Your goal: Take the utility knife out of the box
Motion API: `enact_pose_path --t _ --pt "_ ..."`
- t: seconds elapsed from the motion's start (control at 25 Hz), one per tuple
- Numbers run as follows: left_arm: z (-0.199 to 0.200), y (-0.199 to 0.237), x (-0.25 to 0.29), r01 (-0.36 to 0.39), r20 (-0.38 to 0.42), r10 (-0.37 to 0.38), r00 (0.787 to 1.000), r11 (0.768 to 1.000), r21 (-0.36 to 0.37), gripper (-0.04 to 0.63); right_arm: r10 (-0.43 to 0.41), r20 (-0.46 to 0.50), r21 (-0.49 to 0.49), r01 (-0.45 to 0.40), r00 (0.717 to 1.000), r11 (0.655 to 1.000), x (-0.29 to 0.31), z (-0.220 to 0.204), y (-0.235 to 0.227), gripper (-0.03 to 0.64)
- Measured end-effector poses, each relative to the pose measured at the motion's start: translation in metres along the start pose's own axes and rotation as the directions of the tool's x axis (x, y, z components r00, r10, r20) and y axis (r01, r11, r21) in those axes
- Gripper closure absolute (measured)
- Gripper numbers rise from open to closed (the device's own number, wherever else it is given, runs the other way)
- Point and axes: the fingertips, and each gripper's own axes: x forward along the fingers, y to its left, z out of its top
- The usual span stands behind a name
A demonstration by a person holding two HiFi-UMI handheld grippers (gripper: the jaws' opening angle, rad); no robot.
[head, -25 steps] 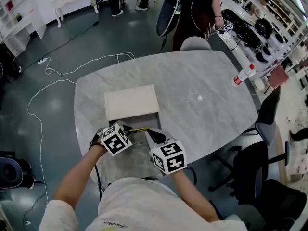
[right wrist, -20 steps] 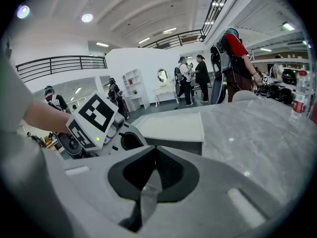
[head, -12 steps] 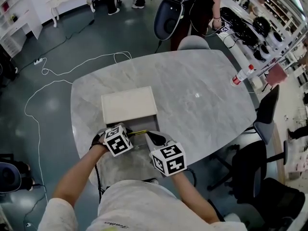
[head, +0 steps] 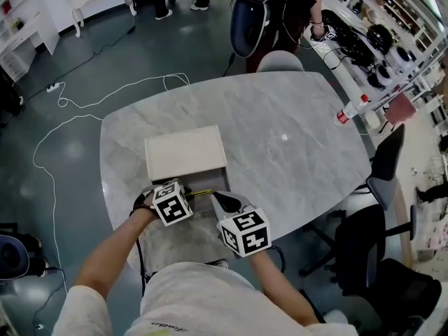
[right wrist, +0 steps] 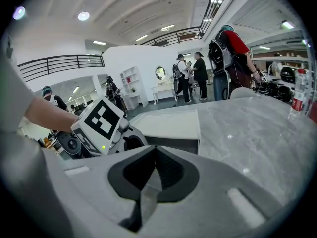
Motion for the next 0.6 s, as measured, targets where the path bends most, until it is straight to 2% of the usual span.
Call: enact_pose_path --t 0.36,0.6 --pt "-0.0012 -0.0016 0.0064 0.016 -0.04 -0.014 0.999 0.999 0.049 0.522 -0.004 -0.002 0.008 0.004 1.0 1.0 0.0003 -0.0024 0.0001 0.612" --pt "-0.0013 -0.0006 0.0086 0.007 -0.044 -0.006 0.999 0.999 0.037 0.512 -0.004 0.002 0.009 0.004 1.0 1.0 0.0016 -0.0046 0.0028 0.612"
